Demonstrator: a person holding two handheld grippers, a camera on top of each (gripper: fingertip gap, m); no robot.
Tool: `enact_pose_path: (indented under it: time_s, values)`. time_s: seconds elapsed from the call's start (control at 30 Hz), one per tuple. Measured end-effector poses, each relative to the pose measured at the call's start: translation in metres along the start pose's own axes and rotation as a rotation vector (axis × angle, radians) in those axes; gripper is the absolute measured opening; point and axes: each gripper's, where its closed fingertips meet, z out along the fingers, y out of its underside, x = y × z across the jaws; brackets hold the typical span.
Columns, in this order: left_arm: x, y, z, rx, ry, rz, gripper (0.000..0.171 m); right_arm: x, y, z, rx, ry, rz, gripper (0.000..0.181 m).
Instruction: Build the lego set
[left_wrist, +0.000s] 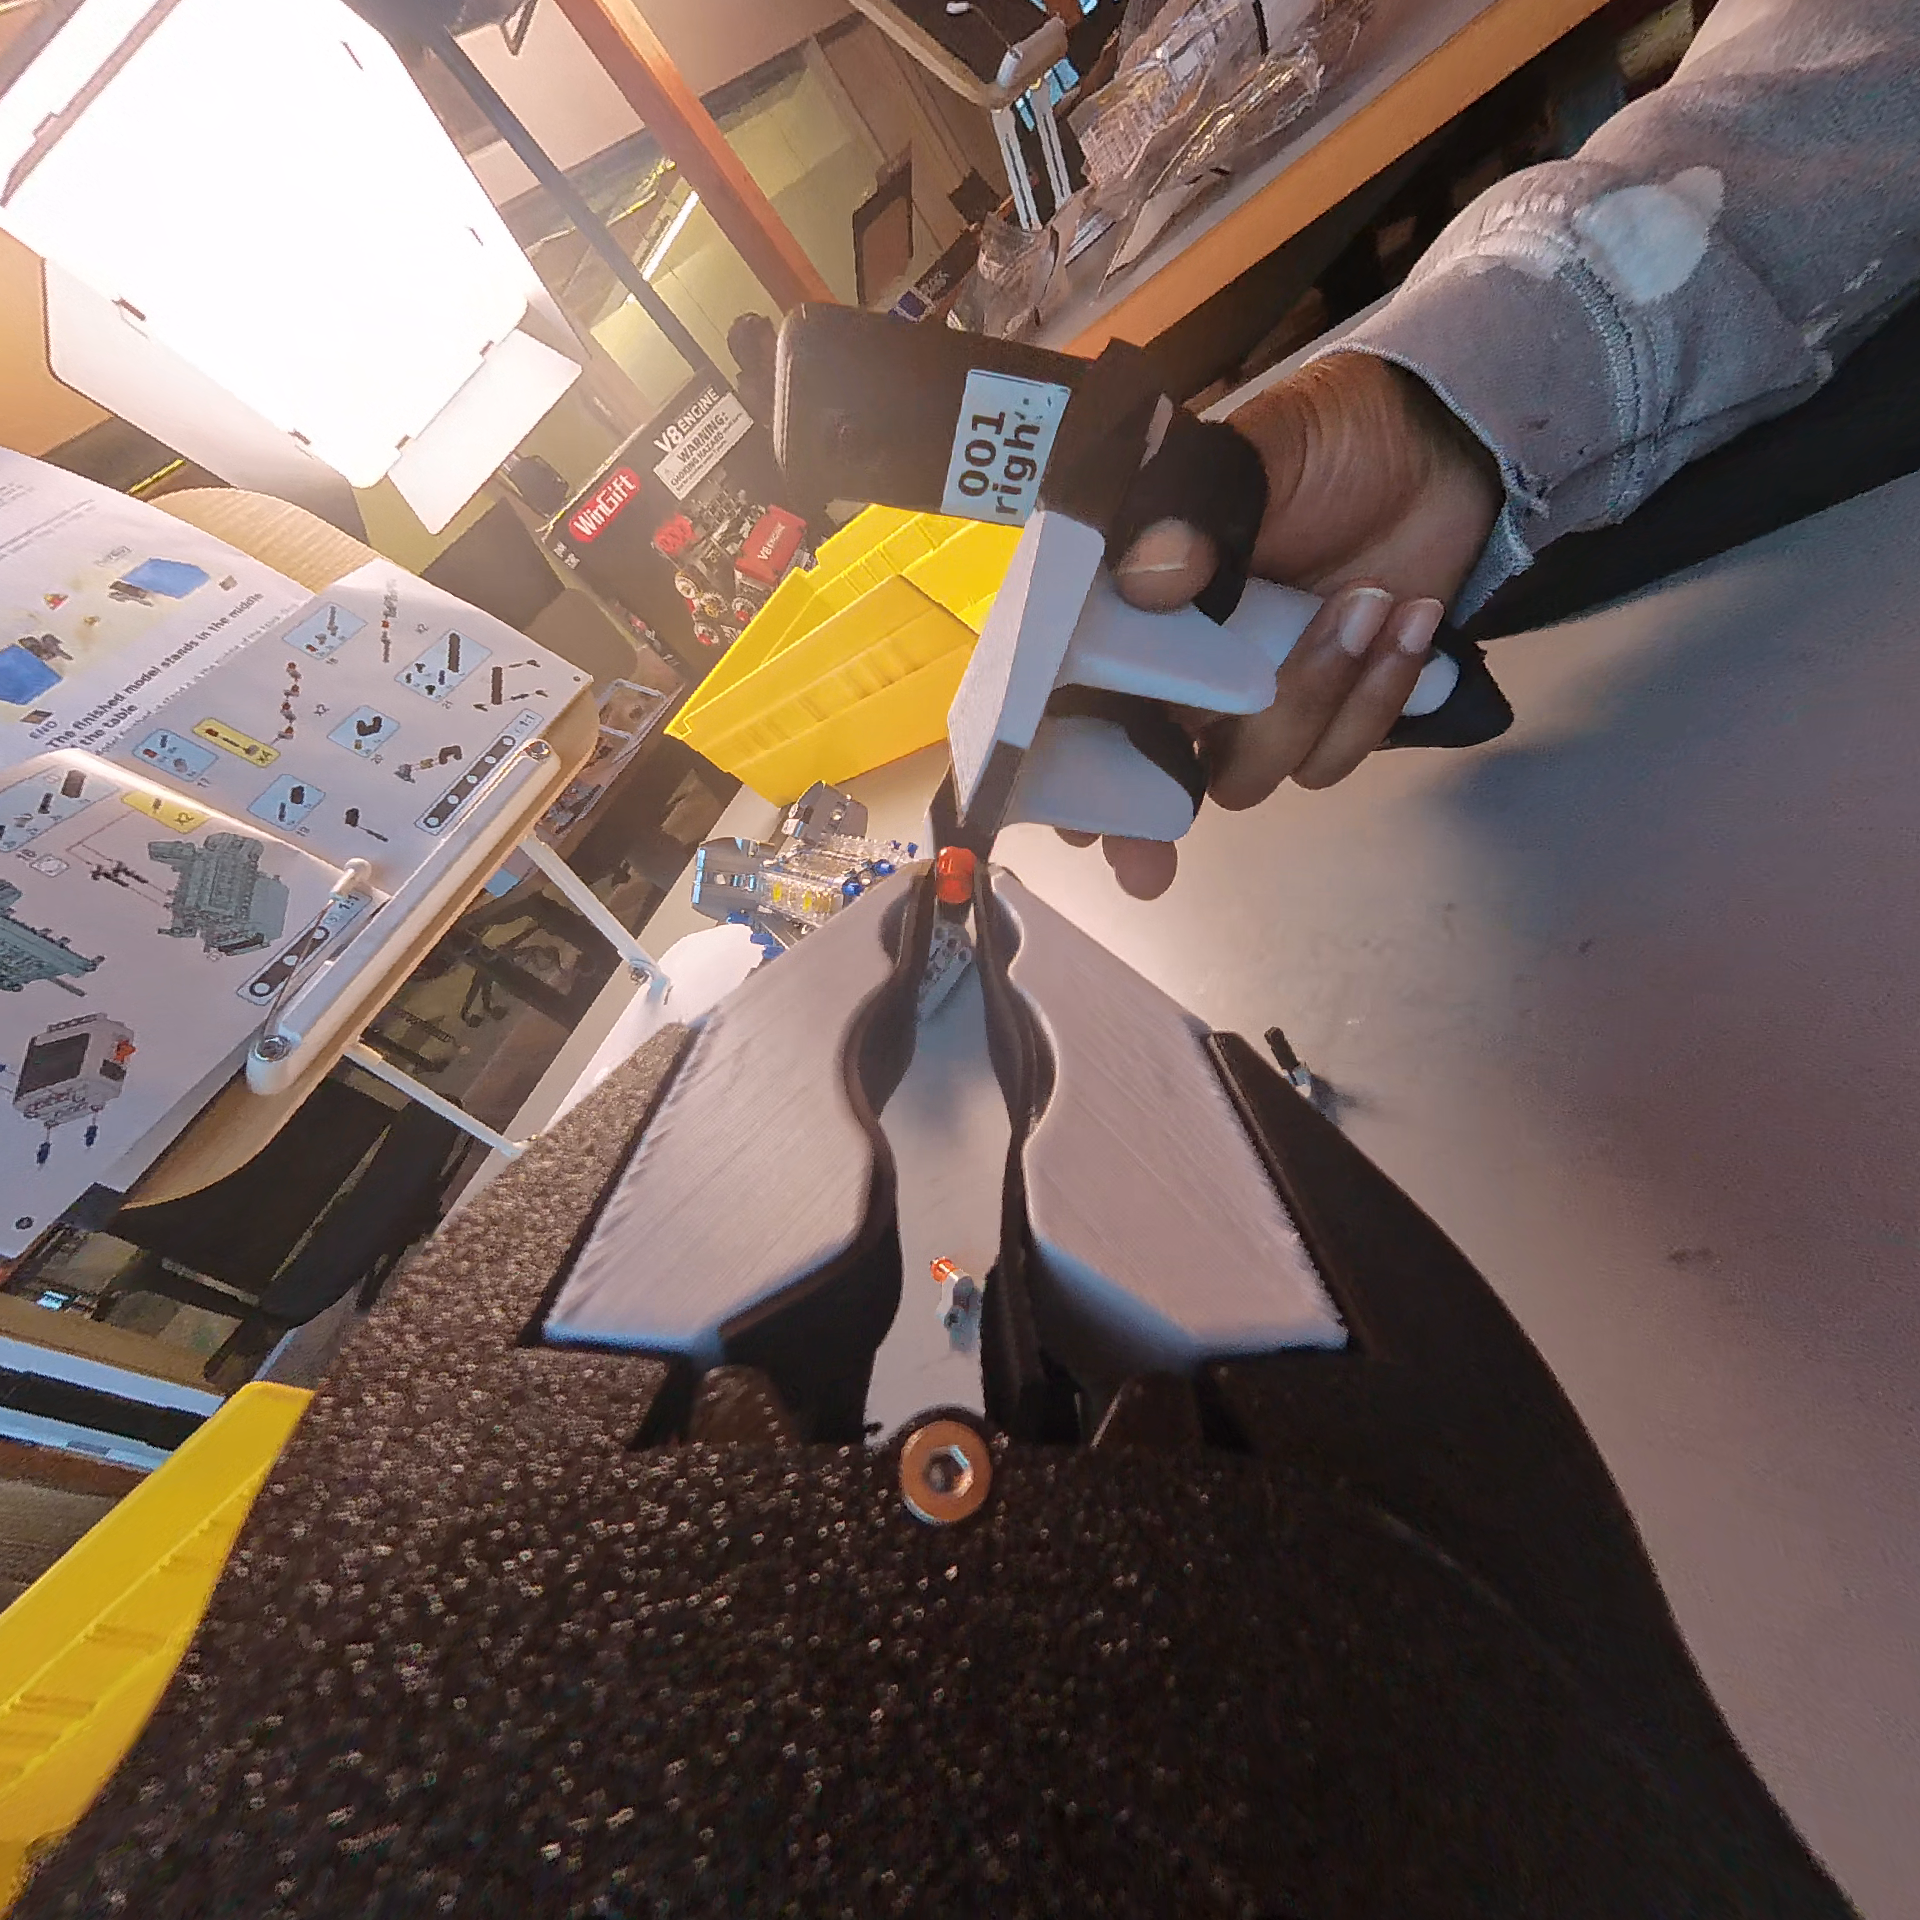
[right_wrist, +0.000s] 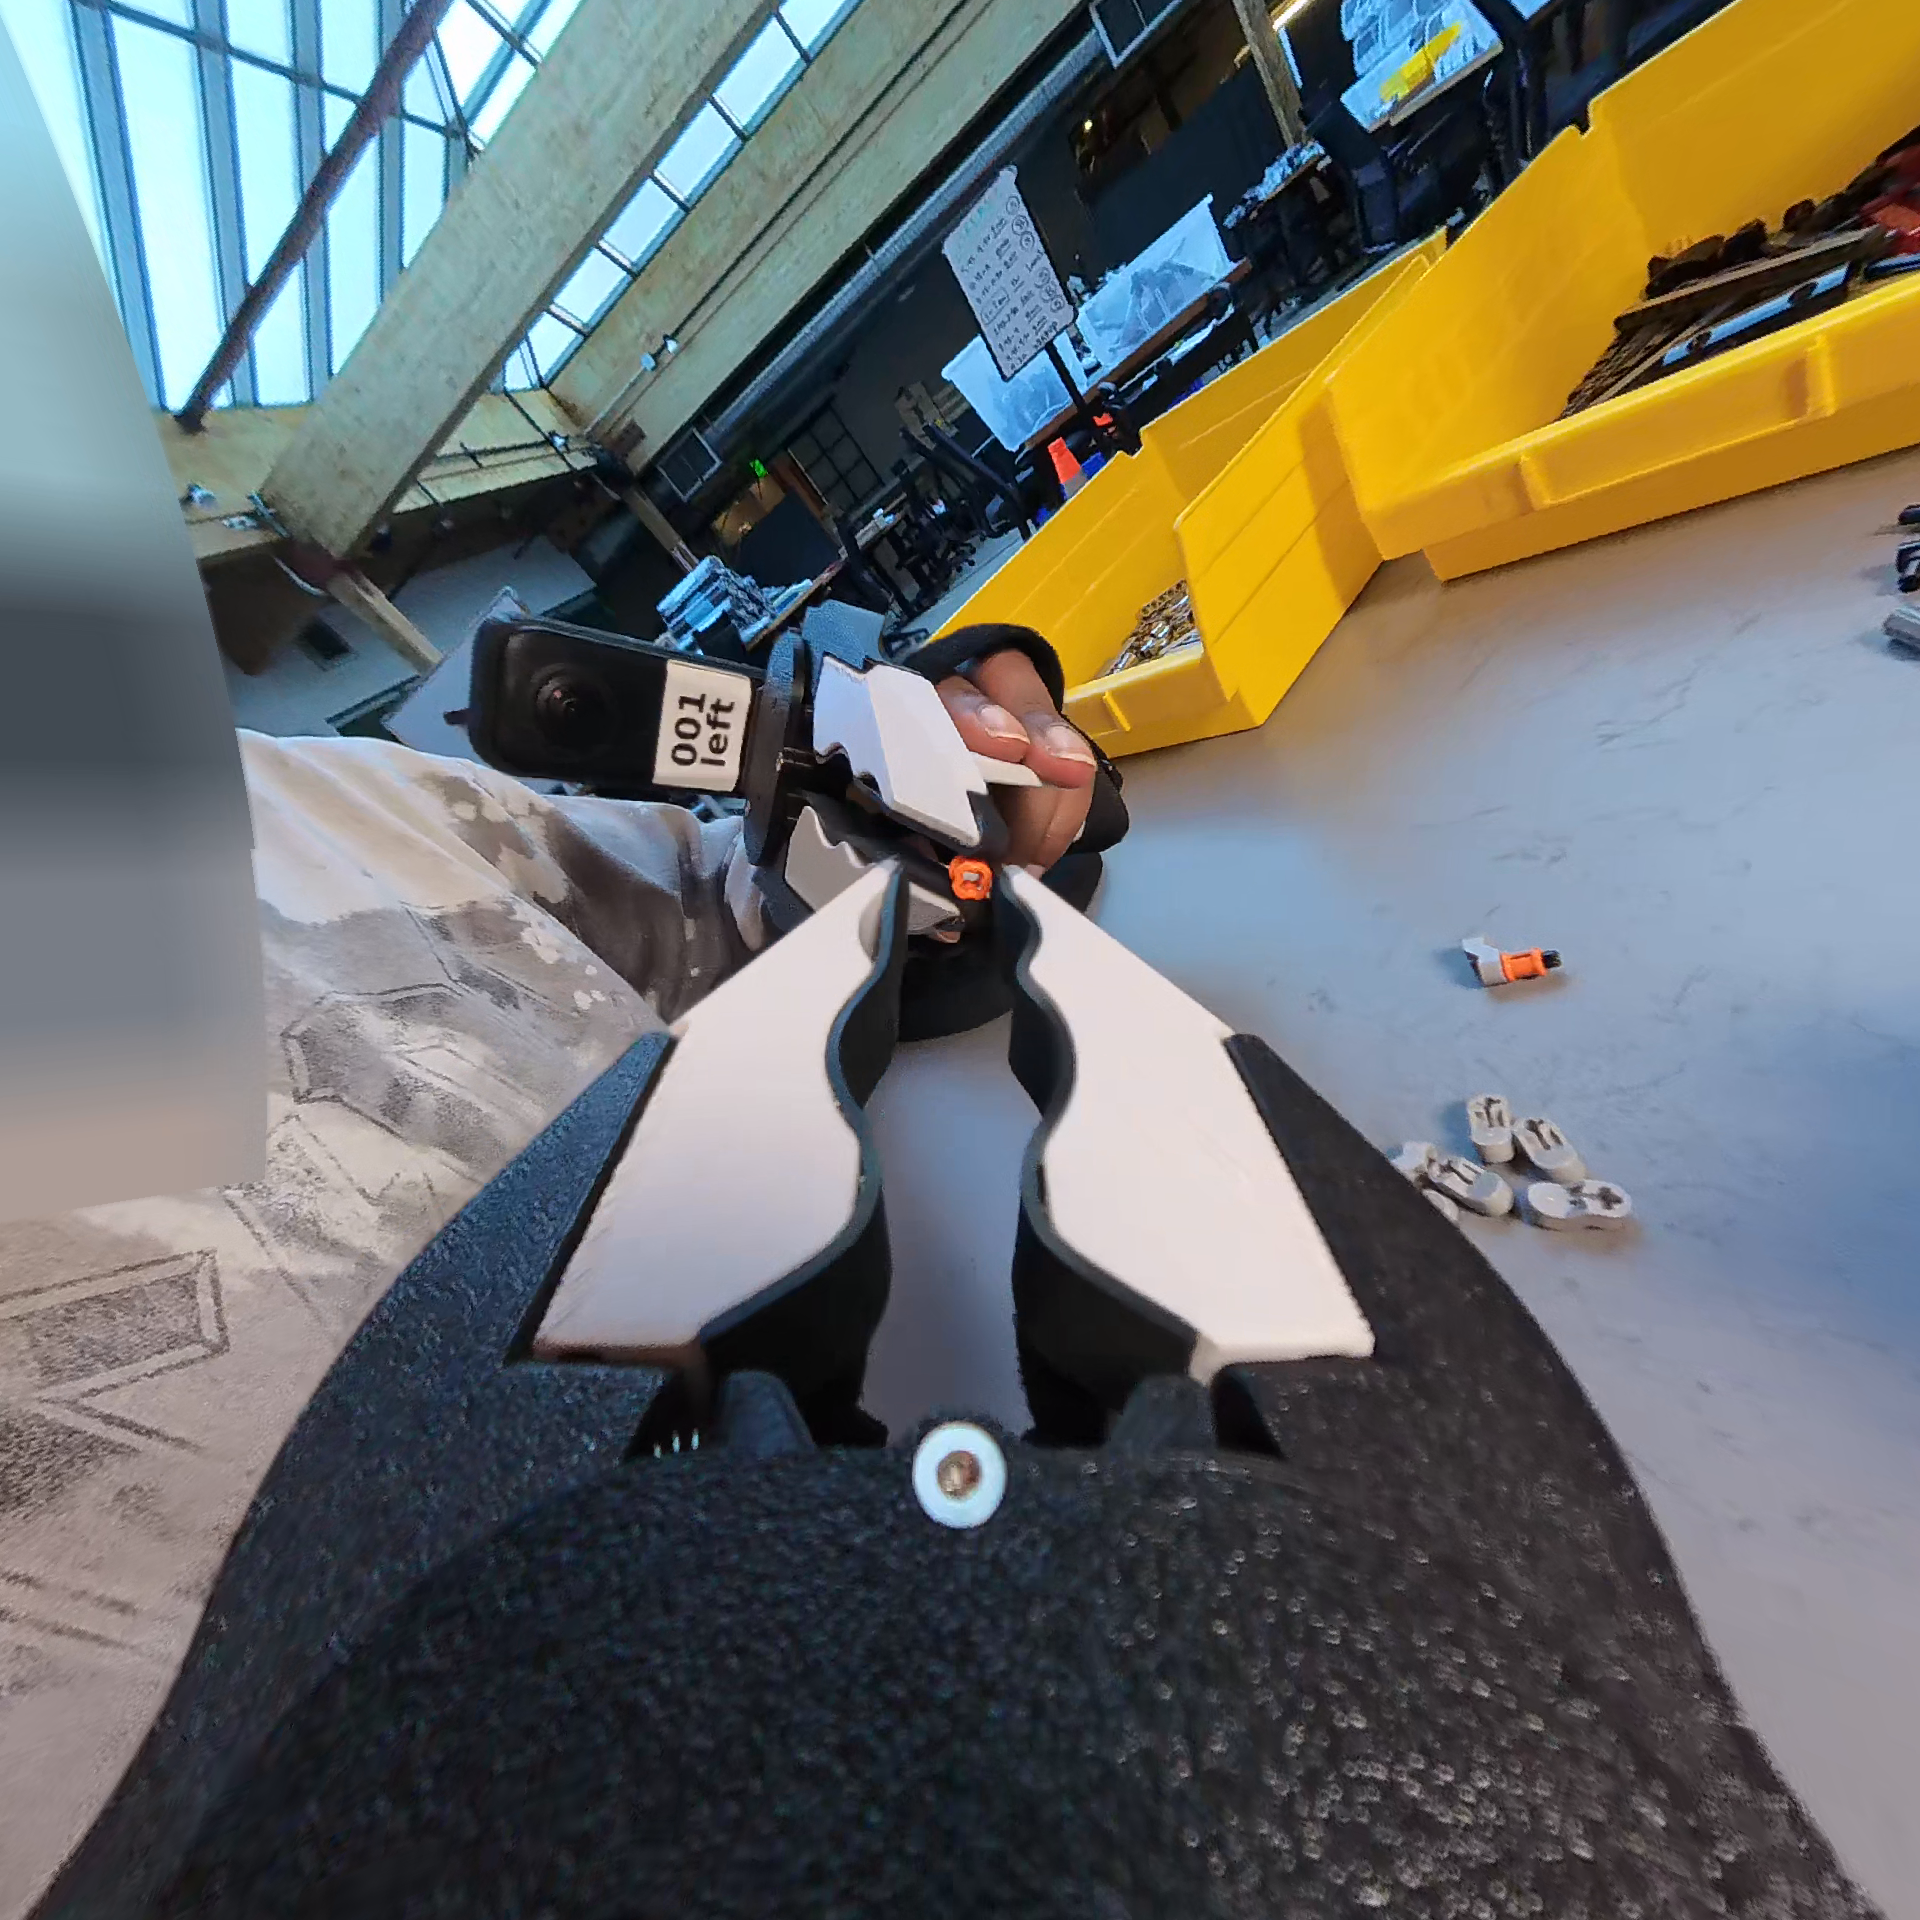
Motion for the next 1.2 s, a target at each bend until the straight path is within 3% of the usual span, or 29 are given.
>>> enact_pose_path:
  time_s: [0.23, 0.4, 0.5, 0.67, 0.87, 1.0, 1.2]
  values:
    - [0.003, -0.005, -0.002, 0.034, 0.024, -0.024, 0.005, -0.003, 0.002, -0.002, -0.016, 0.001, -0.044, 0.009]
    - [0.003, -0.005, -0.003, 0.039, 0.025, -0.038, 0.005, -0.006, 0.01, 0.005, -0.11, 0.059, -0.198, 0.046]
    - [0.001, -0.005, -0.004, 0.046, 0.025, -0.063, 0.005, 0.005, 0.016, 0.0, -0.186, 0.169, -0.372, 0.05]
    - [0.001, -0.006, -0.006, 0.055, 0.022, -0.065, 0.005, 0.003, 0.011, -0.006, -0.18, 0.166, -0.371, 0.029]
    - [0.003, -0.007, -0.007, 0.054, 0.025, -0.061, 0.005, 0.005, 0.015, -0.007, -0.205, 0.161, -0.394, 0.028]
    - [0.006, -0.007, -0.007, 0.057, 0.028, -0.058, 0.005, 0.002, 0.012, -0.006, -0.172, 0.13, -0.329, 0.043]
    - [0.011, -0.009, -0.007, 0.071, 0.044, -0.047, 0.005, -0.007, 0.009, -0.004, -0.112, 0.047, -0.238, 0.026]
